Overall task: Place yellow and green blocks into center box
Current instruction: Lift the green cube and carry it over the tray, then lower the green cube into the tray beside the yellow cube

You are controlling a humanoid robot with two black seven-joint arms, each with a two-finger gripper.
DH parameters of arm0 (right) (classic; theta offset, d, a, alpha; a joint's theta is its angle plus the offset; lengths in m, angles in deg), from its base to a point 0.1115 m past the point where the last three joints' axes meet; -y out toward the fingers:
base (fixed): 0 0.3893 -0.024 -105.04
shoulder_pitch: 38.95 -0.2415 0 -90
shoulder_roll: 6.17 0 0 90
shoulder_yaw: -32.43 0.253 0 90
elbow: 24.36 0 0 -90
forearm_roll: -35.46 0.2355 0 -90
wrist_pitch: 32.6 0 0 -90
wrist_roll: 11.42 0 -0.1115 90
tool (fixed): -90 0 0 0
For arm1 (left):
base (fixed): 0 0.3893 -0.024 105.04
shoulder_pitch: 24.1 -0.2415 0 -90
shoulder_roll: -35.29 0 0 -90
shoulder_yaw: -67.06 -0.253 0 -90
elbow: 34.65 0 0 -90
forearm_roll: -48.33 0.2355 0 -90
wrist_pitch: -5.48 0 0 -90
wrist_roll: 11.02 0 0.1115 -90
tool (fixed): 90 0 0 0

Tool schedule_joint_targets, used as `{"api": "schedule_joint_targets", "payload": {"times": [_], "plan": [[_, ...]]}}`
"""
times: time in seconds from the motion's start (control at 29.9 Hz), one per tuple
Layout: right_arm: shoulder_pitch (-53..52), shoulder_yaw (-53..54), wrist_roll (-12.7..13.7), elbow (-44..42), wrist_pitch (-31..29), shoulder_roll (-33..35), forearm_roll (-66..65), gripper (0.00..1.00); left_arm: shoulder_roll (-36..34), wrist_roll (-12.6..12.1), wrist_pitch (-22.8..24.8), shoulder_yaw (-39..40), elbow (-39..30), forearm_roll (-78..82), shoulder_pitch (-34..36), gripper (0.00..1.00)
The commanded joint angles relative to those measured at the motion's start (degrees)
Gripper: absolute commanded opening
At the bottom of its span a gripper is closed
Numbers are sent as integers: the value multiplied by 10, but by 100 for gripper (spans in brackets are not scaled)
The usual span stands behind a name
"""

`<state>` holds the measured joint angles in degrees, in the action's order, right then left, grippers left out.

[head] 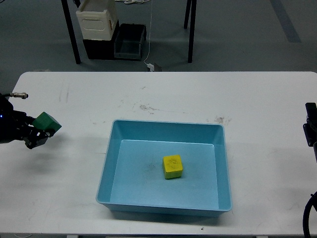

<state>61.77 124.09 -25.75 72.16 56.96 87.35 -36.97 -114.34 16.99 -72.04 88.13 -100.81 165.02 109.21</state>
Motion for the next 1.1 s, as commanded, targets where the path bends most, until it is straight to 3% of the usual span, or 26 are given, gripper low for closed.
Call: {"api": "schedule_joint_targets", "payload": {"times": [0.0, 0.2, 0.33, 0.47, 0.6, 0.8, 1.07], "plan": [[1, -1, 0, 0, 3, 0, 0, 97, -63, 0, -6, -2, -43, -60, 46, 12], [2, 0, 0, -1, 3, 0, 0, 97, -73, 0, 17, -3, -149, -60, 137, 12], [7, 0, 0, -3, 4, 0, 0, 97, -27, 0, 62, -3, -196, -24, 169, 12], [14, 0, -1, -4, 7, 0, 0, 97, 56, 0, 101, -14, -202, 36, 194, 13], [15, 0, -1, -5, 9, -1, 0, 97, 122, 0, 154, -93, -202, 64, 248, 14], [14, 0, -1, -5, 9, -4, 0, 97, 193, 0, 155, -232, -195, 60, 328, 14], [14, 0, -1, -5, 12, -4, 0, 97, 248, 0, 155, -250, -190, 64, 334, 15]]}}
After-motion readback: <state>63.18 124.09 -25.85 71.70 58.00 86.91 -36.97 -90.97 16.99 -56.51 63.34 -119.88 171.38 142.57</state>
